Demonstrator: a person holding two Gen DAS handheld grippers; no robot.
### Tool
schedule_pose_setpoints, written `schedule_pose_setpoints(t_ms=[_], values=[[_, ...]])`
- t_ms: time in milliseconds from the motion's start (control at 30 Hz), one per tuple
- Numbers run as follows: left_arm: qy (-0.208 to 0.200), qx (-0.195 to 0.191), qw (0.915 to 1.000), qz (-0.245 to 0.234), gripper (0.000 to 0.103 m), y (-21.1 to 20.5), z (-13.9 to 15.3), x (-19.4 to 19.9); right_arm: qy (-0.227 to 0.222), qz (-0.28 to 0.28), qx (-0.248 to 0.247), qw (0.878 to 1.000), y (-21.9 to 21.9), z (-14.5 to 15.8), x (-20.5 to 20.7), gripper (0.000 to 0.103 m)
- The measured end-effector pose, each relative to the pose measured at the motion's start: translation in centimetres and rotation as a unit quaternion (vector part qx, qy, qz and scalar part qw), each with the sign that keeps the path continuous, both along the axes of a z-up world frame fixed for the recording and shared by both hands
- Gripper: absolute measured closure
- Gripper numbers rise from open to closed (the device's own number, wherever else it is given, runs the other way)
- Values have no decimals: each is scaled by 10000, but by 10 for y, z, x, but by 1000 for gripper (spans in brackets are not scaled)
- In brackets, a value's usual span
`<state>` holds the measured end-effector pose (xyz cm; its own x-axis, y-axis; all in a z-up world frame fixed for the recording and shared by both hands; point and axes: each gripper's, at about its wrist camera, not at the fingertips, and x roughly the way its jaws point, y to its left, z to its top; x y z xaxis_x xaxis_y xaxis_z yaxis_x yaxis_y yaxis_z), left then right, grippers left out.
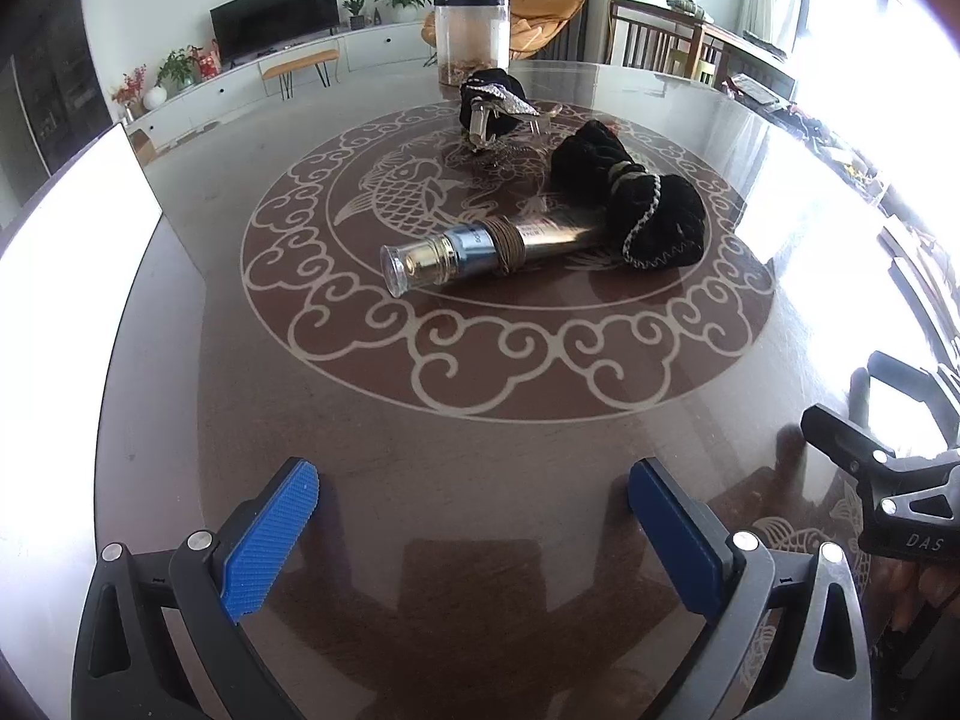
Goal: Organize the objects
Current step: 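Move both empty tools back over the table, then reach the right tool to a black velvet pouch and grasp it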
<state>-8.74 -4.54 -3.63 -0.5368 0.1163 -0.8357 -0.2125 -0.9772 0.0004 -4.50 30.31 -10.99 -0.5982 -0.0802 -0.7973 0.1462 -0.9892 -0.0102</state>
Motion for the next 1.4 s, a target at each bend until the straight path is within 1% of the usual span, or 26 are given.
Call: schedule_pose_setpoints(t_ms=[233, 400, 467, 533, 567, 600, 633, 667, 733, 767, 833, 867, 900, 933, 967, 1000, 1033, 1067, 1133, 1200, 1267, 1333, 1400], values=[[-70, -21, 10000, -36, 0, -2, 1, 3, 0, 7, -2, 10000, 0, 0, 0, 0], [-8, -1, 10000, -50, 0, -5, 1, 7, 6, 24, -4, 10000, 2, 2, 5, 0], [15, -3, 10000, -18, 0, -5, 1, 9, -41, 122, 5, 9999, 2, 3, 5, 0], [26, 1, 10000, -3, 0, -5, 1, 9, -376, 90, -86, 9992, 3, 6, -7, 0], [29, 2, 10000, -3, 0, -4, 1, 9, -499, 37, -369, 9981, 5, 10, -14, 0], [28, 3, 10000, -1, 0, -4, 1, 9, -528, 31, -799, 9954, 6, 16, -22, 0], [27, 3, 10000, -2, 0, -4, 1, 9, -508, 64, -1048, 9932, 4, 24, -33, 0], [27, 1, 10000, -3, 0, -4, 1, 9, -498, 114, -1046, 9932, -2, 30, -42, 0], [25, -1, 10000, -5, 0, -4, 1, 9, -403, 453, -908, 9940, -24, 45, -67, 0], [26, -1, 10000, -5, 0, -4, 1, 9, -418, 695, -912, 9925, -38, 50, -84, 0], [25, -1, 10000, -5, 0, -4, 1, 9, -582, 808, -892, 9910, -57, 50, -108, 1], [25, -1, 10000, -5, 0, -4, 1, 9, -665, 784, -902, 9906, -64, 47, -119, 3], [24, -1, 10000, -4, 0, -4, 1, 9, -729, 764, -885, 9905, -71, 44, -130, 13], [24, -1, 10000, -4, 0, -4, 1, 9, -826, 787, -813, 9901, -77, 39, -141, 28], [24, -2, 10000, -4, 0, -4, 1, 9, -903, 787, -763, 9899, -79, 33, -144, 37], [24, -2, 10000, -5, 0, -4, 1, 9, -1027, 747, -710, 9894, -79, 26, -151, 58], [24, -1, 10000, -4, 0, -4, 1, 9, -1108, 695, -699, 9889, -76, 20, -154, 68], [25, -1, 10000, -4, 0, -4, 1, 9, -987, 623, -789, 9900, -68, 21, -151, 70], [27, -2, 10000, -6, 0, -5, 0, 10, -890, 428, -590, 9934, -51, 24, -141, 70], [27, -1, 10000, -5, 0, -5, 0, 10, -637, 301, -425, 9966, -28, 31, -120, 70], [28, 3, 10000, -2, 0, -5, 0, 10, -334, 70, -122, 9993, -2, 35, -86, 70], [29, 0, 10000, -4, 0, -5, 1, 9, -274, -105, -202, 9994, 19, 31, -61, 70], [29, -11, 10000, 5, 0, -4, 1, 9, -194, -228, -220, 9993, 31, 25, -42, 69]])
